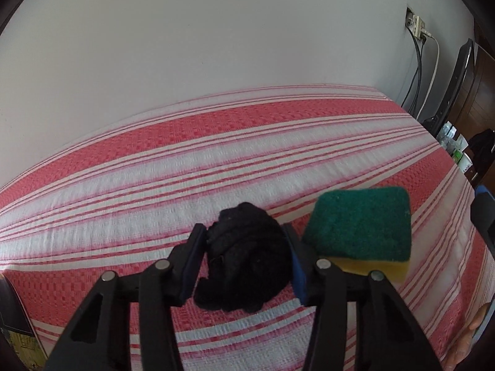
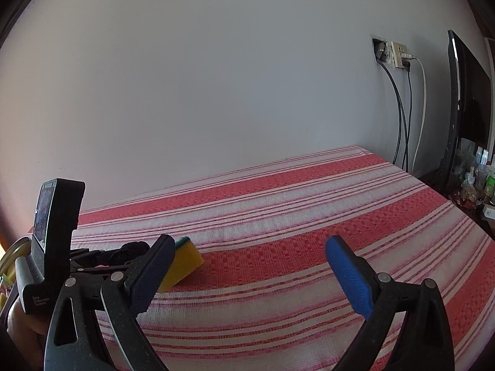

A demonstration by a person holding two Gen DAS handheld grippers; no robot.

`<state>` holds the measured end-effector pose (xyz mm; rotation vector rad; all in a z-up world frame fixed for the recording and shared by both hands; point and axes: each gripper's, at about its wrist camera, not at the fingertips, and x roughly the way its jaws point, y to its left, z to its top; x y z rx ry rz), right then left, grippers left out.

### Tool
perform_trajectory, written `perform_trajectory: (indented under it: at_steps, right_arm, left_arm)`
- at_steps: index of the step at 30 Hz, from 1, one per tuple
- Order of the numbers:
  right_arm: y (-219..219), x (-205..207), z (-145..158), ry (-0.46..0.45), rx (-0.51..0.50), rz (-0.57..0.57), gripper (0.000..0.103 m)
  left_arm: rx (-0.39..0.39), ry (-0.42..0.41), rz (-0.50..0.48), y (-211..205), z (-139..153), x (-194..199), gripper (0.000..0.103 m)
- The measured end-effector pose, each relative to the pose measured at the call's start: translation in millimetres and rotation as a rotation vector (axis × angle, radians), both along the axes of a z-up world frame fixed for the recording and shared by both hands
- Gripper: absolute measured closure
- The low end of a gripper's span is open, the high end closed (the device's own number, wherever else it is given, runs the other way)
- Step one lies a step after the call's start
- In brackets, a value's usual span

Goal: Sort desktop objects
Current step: 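Grasp the black sock with the left tool while the right tool grasps the green-pad sponge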

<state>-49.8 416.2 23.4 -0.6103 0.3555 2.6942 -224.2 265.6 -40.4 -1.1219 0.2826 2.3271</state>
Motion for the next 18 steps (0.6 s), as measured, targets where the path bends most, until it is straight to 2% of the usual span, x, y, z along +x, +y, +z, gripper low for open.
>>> perform_trajectory:
  at_steps: [3, 7, 11, 15, 18]
  right_arm:
    - [5, 1, -1, 0.002, -0.021, -0.01, 0.004]
    - [11, -1, -6, -0.002, -0.086, 0.014, 0.004]
    - [10, -6, -10, -0.019, -0.121, 0.064, 0.004]
    - [3, -20, -11, -0.042, -0.111, 0.14, 0.004]
    - [-12, -41, -14, -0.119, -0.059, 0.221, 0.004]
  left_arm:
    - [0.022, -0.006, 0.005, -5, 0, 5, 0.055]
    - [0.073, 0.044, 0.055, -19, 10, 10, 0.055]
    - [0.05, 0.106, 0.091, -27, 20, 20, 0.055]
    - [0.067, 0.125, 0.137, -38, 33, 28, 0.055]
    - [0.049, 0.184, 0.178, -51, 39, 40, 0.055]
